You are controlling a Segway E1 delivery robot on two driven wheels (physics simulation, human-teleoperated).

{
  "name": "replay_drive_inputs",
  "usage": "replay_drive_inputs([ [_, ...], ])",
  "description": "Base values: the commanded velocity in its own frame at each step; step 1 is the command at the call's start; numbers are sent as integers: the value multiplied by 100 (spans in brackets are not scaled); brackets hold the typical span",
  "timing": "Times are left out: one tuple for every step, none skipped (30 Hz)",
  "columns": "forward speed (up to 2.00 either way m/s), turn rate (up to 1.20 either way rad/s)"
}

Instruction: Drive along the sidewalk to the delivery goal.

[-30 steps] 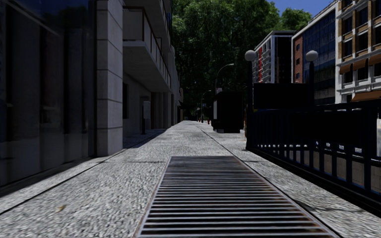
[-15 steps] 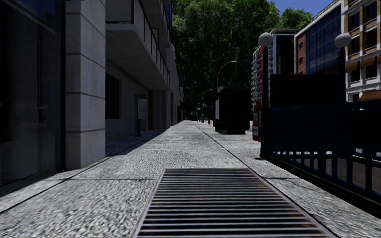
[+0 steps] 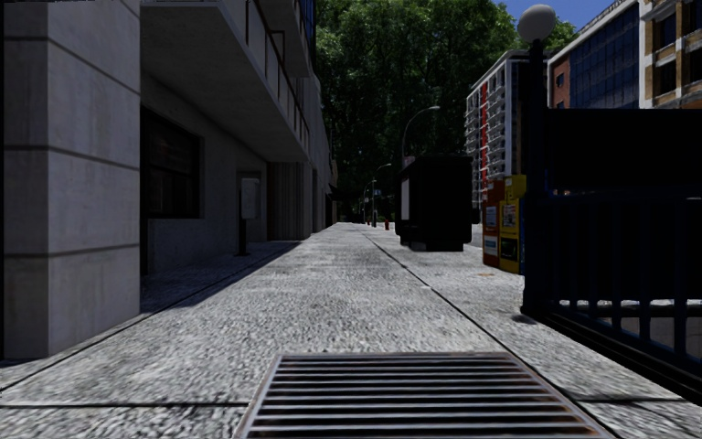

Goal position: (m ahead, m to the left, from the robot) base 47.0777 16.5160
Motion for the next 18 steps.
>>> replay_drive_inputs([
  [200,14],
  [200,15],
  [200,15],
  [200,16],
  [200,16],
  [200,16],
  [200,16],
  [200,17],
  [200,17],
  [200,18],
  [200,18],
  [200,18],
  [200,5],
  [200,0],
  [200,0],
  [200,0],
  [200,0],
  [200,0],
])
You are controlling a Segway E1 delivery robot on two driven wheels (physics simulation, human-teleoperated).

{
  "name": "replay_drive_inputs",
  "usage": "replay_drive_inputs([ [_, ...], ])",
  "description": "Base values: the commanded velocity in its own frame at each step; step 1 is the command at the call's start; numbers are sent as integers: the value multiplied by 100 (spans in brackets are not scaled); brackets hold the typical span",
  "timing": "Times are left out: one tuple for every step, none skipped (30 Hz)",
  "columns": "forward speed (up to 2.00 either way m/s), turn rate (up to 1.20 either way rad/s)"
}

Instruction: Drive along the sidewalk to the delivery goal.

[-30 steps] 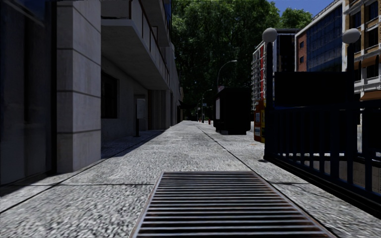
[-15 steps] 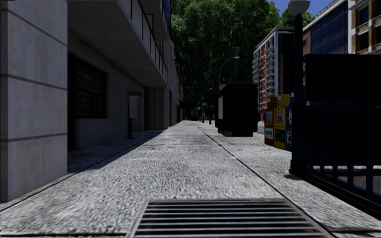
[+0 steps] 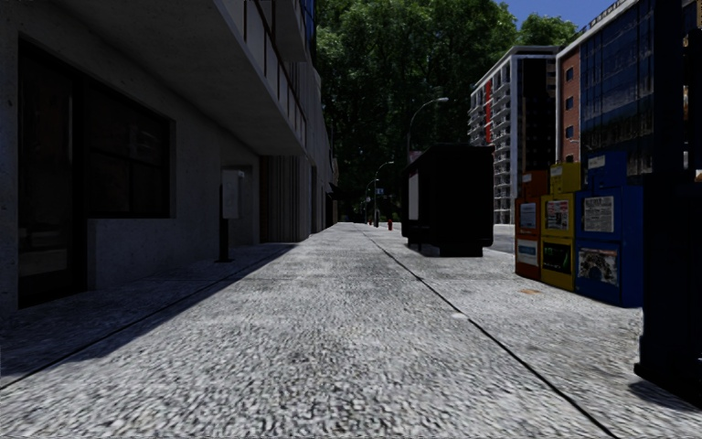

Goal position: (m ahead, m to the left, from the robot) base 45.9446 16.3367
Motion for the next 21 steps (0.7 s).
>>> replay_drive_inputs([
  [200,0],
  [200,0],
  [200,0],
  [200,0],
  [200,0],
  [200,0],
  [200,0],
  [200,0],
  [200,0],
  [200,0],
  [200,0],
  [200,0],
  [200,0],
  [200,0],
  [200,0],
  [200,0],
  [200,0],
  [200,0],
  [200,0],
  [200,0],
  [200,0],
])
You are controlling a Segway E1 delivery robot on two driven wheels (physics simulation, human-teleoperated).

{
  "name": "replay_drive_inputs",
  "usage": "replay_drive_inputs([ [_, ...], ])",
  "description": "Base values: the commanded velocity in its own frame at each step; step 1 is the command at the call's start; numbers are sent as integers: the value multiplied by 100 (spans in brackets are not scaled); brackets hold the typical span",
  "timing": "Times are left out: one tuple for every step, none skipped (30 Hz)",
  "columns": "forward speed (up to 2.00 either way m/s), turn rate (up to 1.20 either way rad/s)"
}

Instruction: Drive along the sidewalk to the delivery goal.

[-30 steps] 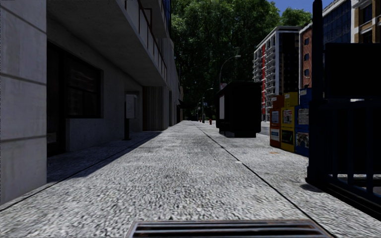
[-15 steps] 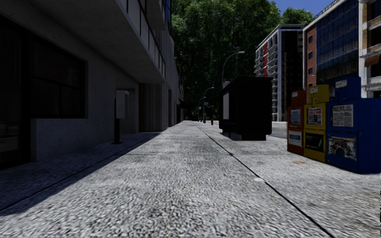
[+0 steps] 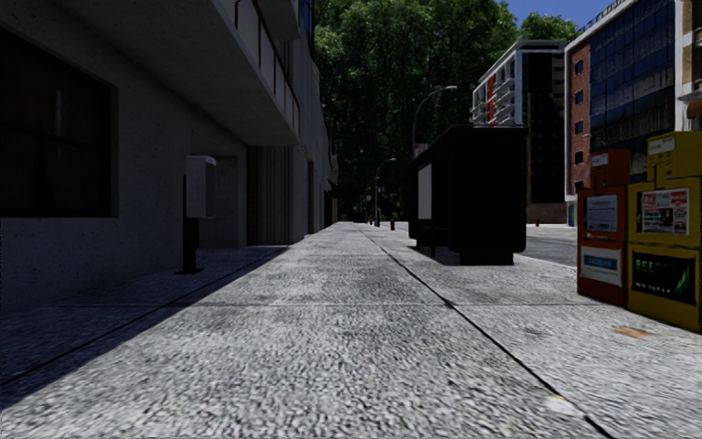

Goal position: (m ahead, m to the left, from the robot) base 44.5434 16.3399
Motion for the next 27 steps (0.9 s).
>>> replay_drive_inputs([
  [200,0],
  [200,0],
  [200,0],
  [200,0],
  [200,0],
  [200,0],
  [200,0],
  [200,0],
  [200,0],
  [200,0],
  [200,0],
  [200,0],
  [200,0],
  [200,0],
  [200,0],
  [200,1],
  [200,9],
  [200,9],
  [200,16],
  [200,20],
  [200,21],
  [200,21],
  [200,22],
  [200,22],
  [200,22],
  [200,22],
  [200,22],
])
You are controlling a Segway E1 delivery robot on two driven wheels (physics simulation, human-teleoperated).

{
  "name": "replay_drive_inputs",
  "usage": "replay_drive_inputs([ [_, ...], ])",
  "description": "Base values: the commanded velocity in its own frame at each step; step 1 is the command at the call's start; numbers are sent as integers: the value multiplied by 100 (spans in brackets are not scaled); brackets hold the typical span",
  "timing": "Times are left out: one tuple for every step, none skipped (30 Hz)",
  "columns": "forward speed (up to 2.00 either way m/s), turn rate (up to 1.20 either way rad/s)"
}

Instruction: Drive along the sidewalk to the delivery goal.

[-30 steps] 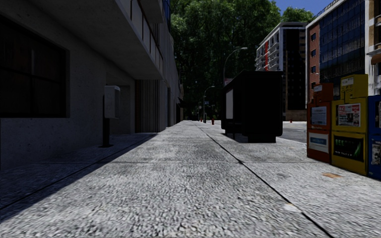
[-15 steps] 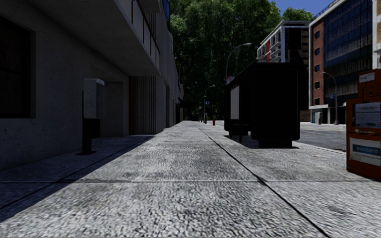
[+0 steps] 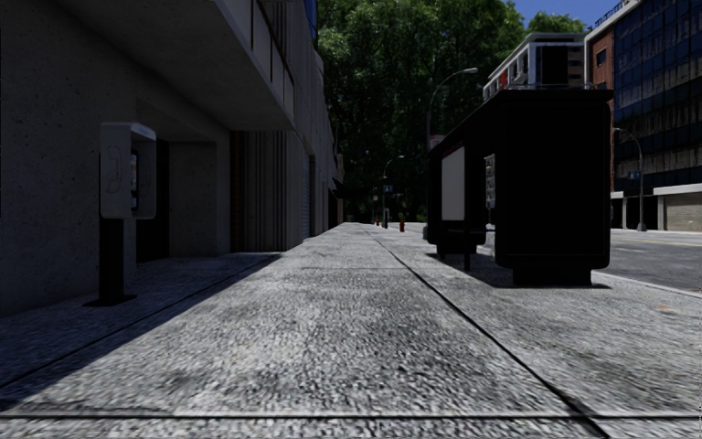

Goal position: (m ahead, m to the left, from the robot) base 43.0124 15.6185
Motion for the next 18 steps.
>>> replay_drive_inputs([
  [200,21],
  [200,0],
  [200,0],
  [200,0],
  [200,0],
  [200,0],
  [200,0],
  [200,0],
  [200,0],
  [200,0],
  [200,0],
  [200,0],
  [200,0],
  [200,0],
  [200,0],
  [200,0],
  [200,0],
  [200,0],
])
